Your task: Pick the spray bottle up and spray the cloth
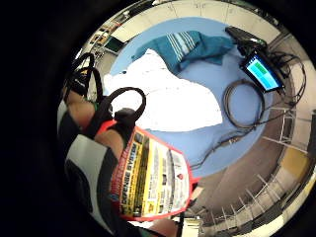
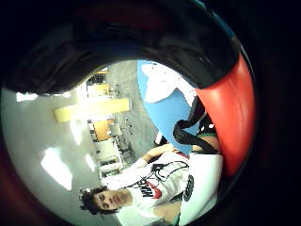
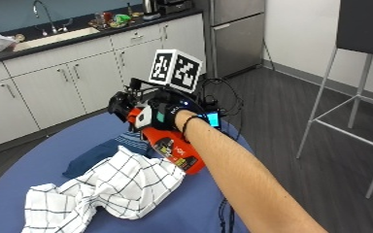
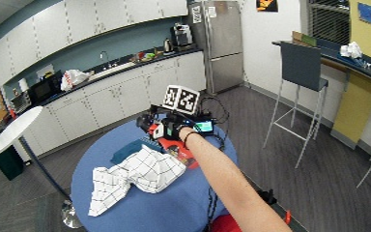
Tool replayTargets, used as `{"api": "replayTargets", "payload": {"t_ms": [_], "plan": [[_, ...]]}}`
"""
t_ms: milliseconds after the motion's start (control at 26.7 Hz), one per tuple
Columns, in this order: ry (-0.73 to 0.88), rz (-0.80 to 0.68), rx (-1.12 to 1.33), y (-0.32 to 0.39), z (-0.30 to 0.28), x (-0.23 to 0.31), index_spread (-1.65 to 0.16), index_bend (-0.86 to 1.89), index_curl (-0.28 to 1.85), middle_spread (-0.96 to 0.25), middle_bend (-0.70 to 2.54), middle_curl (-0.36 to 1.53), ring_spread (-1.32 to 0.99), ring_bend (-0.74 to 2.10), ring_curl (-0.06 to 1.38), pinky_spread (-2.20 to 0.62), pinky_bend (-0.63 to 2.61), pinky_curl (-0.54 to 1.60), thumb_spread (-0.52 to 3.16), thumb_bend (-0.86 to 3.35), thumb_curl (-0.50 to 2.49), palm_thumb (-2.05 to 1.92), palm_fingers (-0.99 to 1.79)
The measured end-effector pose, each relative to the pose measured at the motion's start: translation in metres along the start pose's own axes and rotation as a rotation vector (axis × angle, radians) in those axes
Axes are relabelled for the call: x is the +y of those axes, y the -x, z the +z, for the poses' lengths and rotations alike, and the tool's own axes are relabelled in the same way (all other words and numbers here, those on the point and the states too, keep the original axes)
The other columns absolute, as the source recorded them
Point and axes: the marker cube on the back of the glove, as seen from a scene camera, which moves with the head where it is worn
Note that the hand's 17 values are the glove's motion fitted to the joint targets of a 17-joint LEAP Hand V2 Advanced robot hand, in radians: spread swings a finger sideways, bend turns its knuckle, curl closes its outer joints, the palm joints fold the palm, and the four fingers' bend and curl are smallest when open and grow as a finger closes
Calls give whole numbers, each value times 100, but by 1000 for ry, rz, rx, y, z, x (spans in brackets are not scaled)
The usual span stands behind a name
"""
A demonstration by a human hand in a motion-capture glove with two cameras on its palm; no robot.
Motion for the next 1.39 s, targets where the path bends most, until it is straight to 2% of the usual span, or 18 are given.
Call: {"api": "replayTargets", "payload": {"t_ms": [337,637,900,1087,1237,1387], "plan": [[102,64,-14,-36,54,-10,-16,9,26,-9,49,47,-8,57,40,9,48,33,77,-2,62,99,115],[34,27,-7,-6,14,-4,-16,9,25,-9,49,47,-8,58,40,9,47,33,77,-2,63,99,115],[72,39,-44,-33,51,-8,-16,9,25,-9,50,47,-8,58,40,8,47,33,77,-3,64,98,115],[-32,-151,-161,-7,54,1,-16,9,25,-9,50,47,-8,59,40,8,47,34,78,-2,64,97,115],[-146,-369,-241,43,53,19,-16,9,25,-9,50,47,-8,59,40,8,47,34,78,-2,65,97,115],[-279,-563,-305,93,79,39,-16,10,25,-9,50,47,-9,59,40,8,47,34,79,-2,65,97,115]]}}
